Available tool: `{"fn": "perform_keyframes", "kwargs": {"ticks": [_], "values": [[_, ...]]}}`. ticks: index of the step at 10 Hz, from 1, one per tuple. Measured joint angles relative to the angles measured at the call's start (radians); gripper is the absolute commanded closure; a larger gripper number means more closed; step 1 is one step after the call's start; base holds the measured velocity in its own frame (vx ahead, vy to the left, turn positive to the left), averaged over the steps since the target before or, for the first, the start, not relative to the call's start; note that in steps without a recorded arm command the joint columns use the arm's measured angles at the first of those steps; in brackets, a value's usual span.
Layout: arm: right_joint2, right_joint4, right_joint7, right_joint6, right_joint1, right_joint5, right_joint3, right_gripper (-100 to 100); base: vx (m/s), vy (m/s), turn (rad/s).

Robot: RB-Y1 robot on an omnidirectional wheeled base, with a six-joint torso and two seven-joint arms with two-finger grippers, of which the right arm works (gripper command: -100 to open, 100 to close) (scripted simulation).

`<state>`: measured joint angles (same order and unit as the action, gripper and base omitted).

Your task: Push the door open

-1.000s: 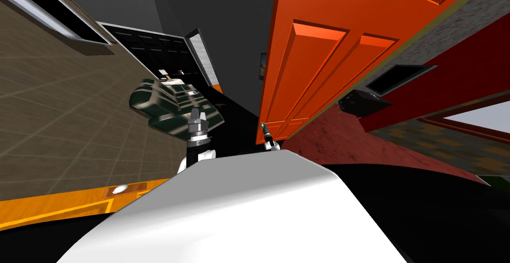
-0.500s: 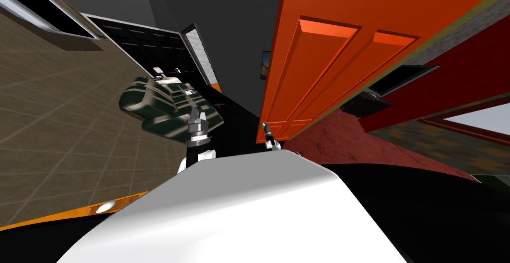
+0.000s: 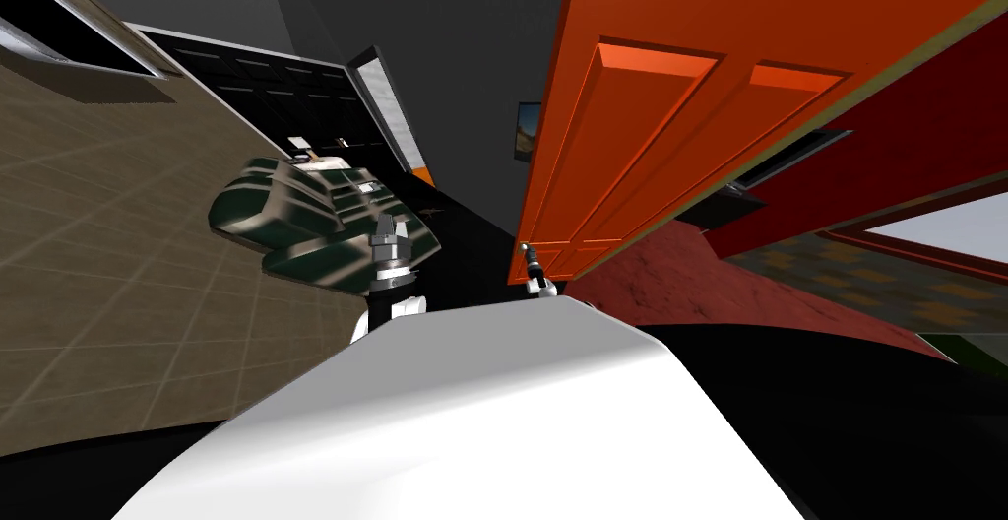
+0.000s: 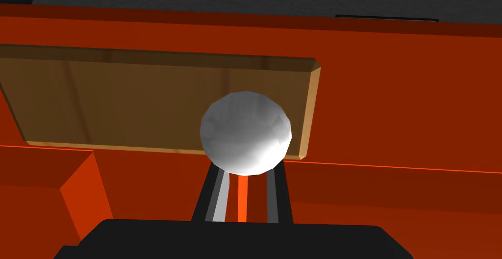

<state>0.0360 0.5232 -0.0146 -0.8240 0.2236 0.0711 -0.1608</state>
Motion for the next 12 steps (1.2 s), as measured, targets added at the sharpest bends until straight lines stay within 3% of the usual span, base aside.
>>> {"fn": "perform_keyframes", "kwargs": {"ticks": [4,6,7,9,12], "values": [[-0.014,0.025,0.009,0.009,-0.007,-0.027,-0.038,100,0.154,0.069,-0.06],[-0.007,0.03,0.015,0.013,-0.011,-0.034,-0.05,100,0.169,0.074,-0.063],[0.001,0.018,0.018,0.008,-0.009,-0.04,-0.058,-100,-0.047,0.06,-0.042],[0.01,0.022,0.016,0.008,-0.008,-0.038,-0.054,-100,-0.24,0.008,-0.003],[0.005,0.034,0.011,0.013,-0.012,-0.034,-0.046,-100,-0.229,0.05,-0.017]]}}
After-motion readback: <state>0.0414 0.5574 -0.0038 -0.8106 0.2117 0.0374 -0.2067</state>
